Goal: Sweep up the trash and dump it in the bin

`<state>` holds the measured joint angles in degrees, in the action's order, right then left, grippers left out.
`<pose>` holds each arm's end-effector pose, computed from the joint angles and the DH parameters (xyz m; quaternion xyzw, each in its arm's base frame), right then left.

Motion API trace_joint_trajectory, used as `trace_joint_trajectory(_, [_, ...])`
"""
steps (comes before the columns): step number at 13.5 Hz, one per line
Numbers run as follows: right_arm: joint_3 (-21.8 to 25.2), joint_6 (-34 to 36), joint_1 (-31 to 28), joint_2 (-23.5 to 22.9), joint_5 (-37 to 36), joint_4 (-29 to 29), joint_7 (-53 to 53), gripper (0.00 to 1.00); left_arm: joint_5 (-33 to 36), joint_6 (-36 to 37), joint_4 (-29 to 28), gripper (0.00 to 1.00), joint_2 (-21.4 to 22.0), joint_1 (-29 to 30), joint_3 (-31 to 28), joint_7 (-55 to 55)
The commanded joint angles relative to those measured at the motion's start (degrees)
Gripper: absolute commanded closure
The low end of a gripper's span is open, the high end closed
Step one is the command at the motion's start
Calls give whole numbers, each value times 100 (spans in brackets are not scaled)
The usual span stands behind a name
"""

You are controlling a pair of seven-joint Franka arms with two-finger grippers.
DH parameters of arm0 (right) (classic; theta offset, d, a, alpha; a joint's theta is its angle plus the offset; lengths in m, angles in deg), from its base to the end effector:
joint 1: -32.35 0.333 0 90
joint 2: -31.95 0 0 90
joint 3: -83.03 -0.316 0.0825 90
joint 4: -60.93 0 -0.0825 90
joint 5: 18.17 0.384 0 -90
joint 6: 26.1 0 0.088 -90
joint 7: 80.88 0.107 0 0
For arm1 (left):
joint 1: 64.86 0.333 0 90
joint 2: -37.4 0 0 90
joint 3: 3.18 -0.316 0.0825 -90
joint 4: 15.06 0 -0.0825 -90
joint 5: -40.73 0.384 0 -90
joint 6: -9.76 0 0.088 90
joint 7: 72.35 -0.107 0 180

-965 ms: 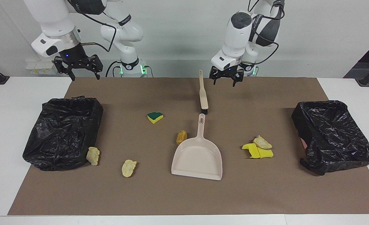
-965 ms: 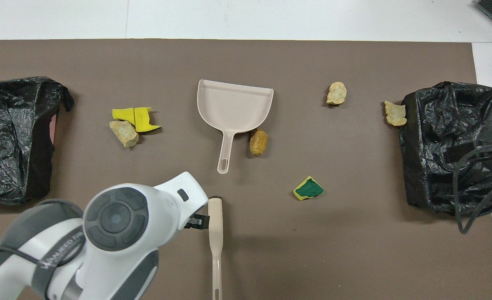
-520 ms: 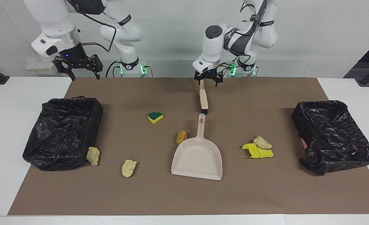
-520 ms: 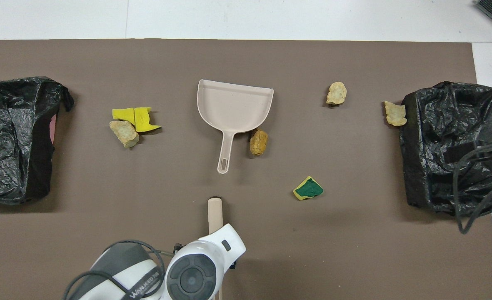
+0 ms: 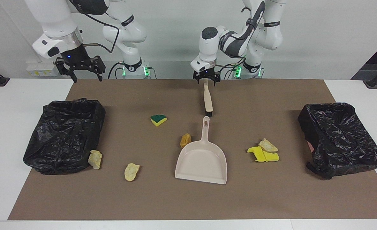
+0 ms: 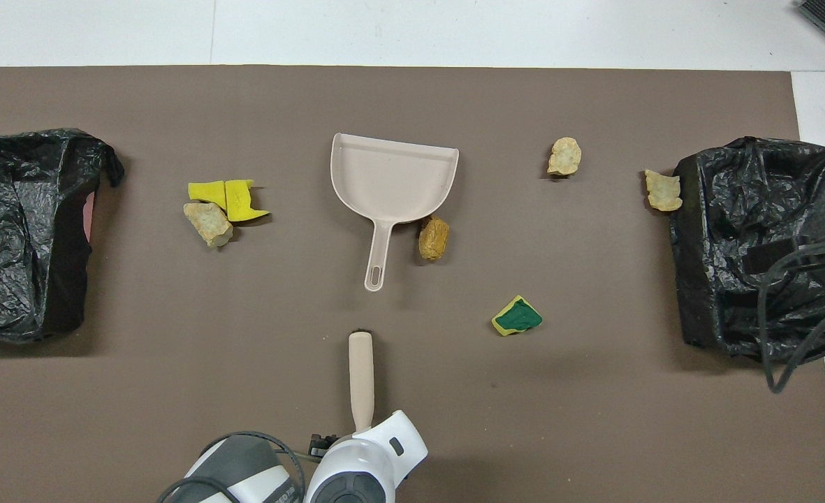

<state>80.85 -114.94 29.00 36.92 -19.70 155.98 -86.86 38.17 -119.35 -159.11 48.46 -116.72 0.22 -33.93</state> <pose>0.5245 -0.0127 0.6281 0.9990 0.0417 -0.0118 0.0143 0.2489 -0.3605 0.3446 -0.9907 0.1311 0.0314 0.0171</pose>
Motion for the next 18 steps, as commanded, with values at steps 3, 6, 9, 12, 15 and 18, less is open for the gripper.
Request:
trace_joint_trajectory(3, [-37,25,-44,136,31,128,-166,0,-78,-361,-203,23,-42,-219,-112,86])
trace_joint_trajectory(6, [-81,-80,131,66,13,111,-106,0,-78,-308,-142,92,-77,-193,-120,77])
trace_joint_trajectory(9, [-89,-299,482,-206,57,111,376,0,-78,-238,-89,100,-60,-105,-138,-72])
trace_joint_trajectory(12, [-98,-562,817,-513,363,111,1053,0,-69,270,165,100,-33,158,-156,-326])
trace_joint_trajectory(15, [-107,-792,1028,-786,391,128,1213,0,-69,806,402,100,133,754,-182,-826])
trace_joint_trajectory(18, [-107,-993,1361,-1067,391,128,1510,0,-8,1282,684,100,247,1694,-191,-1468])
